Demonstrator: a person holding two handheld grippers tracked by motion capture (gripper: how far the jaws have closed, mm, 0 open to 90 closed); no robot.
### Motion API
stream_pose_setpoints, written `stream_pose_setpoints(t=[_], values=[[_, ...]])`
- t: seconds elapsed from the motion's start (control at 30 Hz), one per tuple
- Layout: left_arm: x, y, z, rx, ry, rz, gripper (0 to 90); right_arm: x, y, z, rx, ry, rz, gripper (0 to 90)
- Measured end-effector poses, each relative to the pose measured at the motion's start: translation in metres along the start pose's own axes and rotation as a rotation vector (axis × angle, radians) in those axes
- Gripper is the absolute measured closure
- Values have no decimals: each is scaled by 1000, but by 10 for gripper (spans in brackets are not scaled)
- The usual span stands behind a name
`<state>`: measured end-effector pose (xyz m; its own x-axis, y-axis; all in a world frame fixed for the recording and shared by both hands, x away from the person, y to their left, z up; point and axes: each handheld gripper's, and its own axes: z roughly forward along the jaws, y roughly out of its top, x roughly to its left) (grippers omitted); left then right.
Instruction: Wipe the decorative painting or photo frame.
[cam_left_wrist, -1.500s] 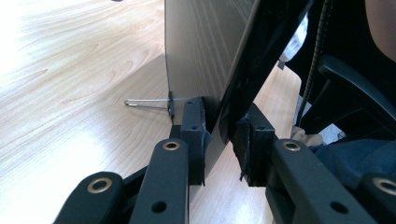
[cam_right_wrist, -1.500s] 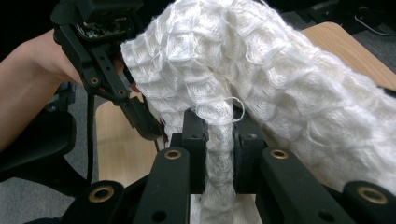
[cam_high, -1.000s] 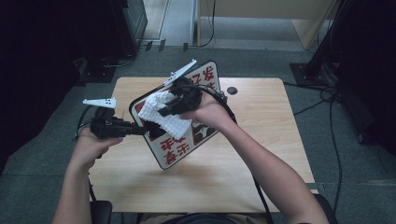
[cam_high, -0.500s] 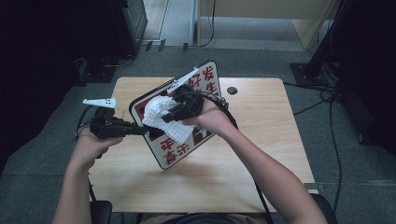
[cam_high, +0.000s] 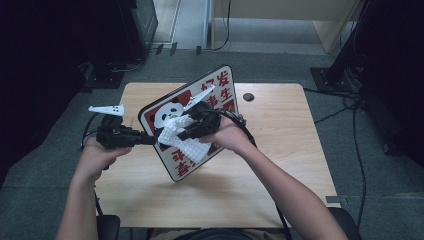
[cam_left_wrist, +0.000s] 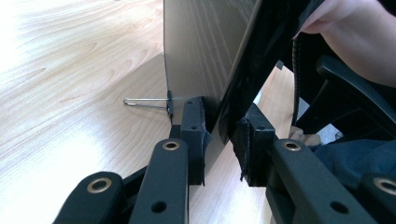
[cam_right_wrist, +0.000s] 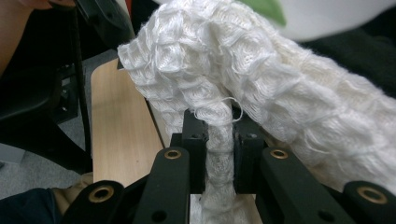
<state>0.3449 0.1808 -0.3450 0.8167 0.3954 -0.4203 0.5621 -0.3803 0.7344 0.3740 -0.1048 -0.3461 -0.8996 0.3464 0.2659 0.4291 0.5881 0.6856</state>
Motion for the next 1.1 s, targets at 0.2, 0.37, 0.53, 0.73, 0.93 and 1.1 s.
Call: stream_pose_setpoints(t=[0.2, 0.37, 0.53, 0.73, 0.93, 1.1], values=[[0, 0, 0, 1, -1, 0, 748, -2, -9, 7, 8, 10, 10, 795], [0, 0, 0, 0, -1, -1, 748, -3, -19, 13, 12, 15, 9, 795], [0, 0, 0, -1, -1, -1, 748, -5, -29, 19, 15, 25, 13, 795], [0, 0, 0, -3, -5, -3, 746, -6, -40, 25, 23, 27, 19, 795], [0, 0, 0, -3, -5, -6, 745, -7, -49, 32, 27, 31, 21, 795], [1, 0, 0, -4, -6, -6, 744, -9, -58, 38, 29, 41, 20, 795]])
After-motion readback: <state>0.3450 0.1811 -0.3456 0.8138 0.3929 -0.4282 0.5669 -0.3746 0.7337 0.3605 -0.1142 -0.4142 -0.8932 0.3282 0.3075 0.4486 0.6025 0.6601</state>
